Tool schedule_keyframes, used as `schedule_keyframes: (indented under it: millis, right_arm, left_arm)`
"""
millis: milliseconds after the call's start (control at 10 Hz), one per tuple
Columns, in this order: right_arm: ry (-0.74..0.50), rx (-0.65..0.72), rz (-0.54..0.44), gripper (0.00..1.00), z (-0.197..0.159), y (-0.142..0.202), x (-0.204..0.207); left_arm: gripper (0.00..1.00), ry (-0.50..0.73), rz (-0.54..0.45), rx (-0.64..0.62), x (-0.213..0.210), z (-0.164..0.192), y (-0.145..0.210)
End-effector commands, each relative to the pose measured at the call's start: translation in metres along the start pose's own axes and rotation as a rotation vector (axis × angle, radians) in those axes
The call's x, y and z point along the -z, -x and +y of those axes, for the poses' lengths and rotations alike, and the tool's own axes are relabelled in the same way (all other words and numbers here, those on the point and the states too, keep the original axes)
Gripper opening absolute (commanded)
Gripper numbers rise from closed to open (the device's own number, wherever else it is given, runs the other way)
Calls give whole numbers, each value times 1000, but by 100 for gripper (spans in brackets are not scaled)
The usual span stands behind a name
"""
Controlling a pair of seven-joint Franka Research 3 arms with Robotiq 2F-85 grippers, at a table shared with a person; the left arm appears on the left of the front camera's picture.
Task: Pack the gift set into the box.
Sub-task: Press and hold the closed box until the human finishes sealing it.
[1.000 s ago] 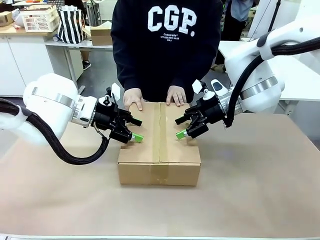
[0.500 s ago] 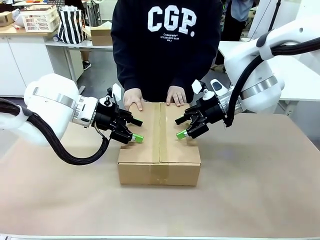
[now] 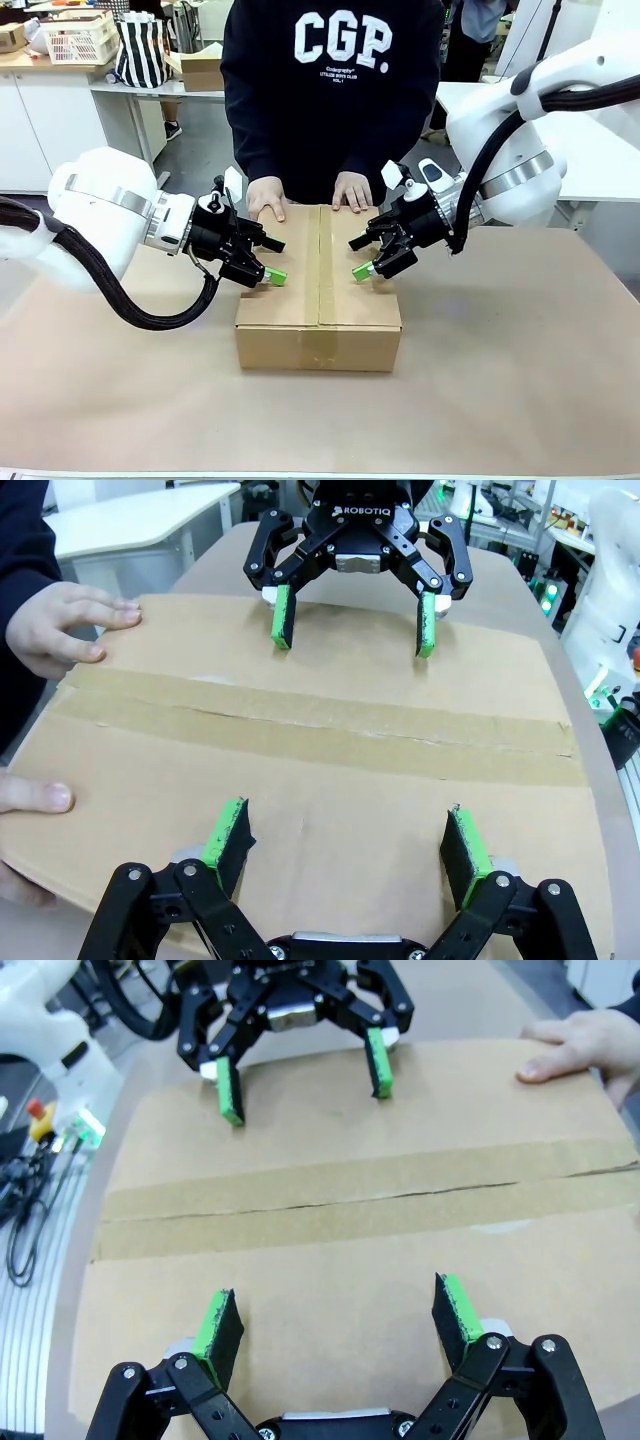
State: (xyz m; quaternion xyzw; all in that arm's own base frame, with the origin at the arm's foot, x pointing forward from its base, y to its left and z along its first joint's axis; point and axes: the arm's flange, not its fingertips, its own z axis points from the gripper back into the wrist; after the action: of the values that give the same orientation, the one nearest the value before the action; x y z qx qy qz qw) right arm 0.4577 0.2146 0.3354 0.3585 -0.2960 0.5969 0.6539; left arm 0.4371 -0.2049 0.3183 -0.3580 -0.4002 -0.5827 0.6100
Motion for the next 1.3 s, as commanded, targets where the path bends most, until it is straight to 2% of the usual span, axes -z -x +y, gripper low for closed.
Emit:
schedule_keyframes:
  millis: [0, 1200]
  right_arm:
    - [12, 8, -4, 100, -1, 1, -1]
    - [12, 8, -4, 100, -1, 1, -1]
  left_arm:
    - [100, 0, 2, 7, 0, -1, 0]
    - [100, 0, 2, 7, 0, -1, 0]
